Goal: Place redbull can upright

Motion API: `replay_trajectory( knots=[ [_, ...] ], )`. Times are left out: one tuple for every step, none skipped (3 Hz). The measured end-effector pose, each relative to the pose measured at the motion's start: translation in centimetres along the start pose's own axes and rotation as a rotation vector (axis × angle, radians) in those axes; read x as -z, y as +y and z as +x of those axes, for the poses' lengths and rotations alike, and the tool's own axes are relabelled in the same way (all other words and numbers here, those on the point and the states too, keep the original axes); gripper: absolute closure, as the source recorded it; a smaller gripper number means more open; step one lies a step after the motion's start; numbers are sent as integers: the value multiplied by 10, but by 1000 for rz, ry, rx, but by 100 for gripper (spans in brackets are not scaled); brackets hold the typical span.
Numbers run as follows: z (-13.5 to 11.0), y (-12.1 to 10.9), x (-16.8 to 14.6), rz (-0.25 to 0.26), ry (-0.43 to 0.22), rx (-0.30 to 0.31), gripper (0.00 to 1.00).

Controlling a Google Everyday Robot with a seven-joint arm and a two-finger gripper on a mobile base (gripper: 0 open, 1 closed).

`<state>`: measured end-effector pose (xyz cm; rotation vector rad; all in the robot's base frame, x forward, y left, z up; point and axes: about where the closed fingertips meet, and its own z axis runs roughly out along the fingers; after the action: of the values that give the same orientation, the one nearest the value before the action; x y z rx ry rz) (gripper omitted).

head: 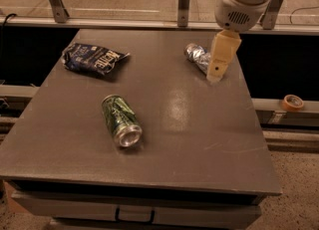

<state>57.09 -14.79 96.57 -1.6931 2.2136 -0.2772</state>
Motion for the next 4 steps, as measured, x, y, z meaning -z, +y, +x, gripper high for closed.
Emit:
replay_trajectory(
  knots=[
    [-21, -36, -30, -15, -7, -64, 0],
    [-30, -68, -63, -54, -24, -156, 0],
    [-35, -91, -99, -99, -34, -252, 0],
    [-34, -105, -131, -121, -22, -338, 0]
  ],
)
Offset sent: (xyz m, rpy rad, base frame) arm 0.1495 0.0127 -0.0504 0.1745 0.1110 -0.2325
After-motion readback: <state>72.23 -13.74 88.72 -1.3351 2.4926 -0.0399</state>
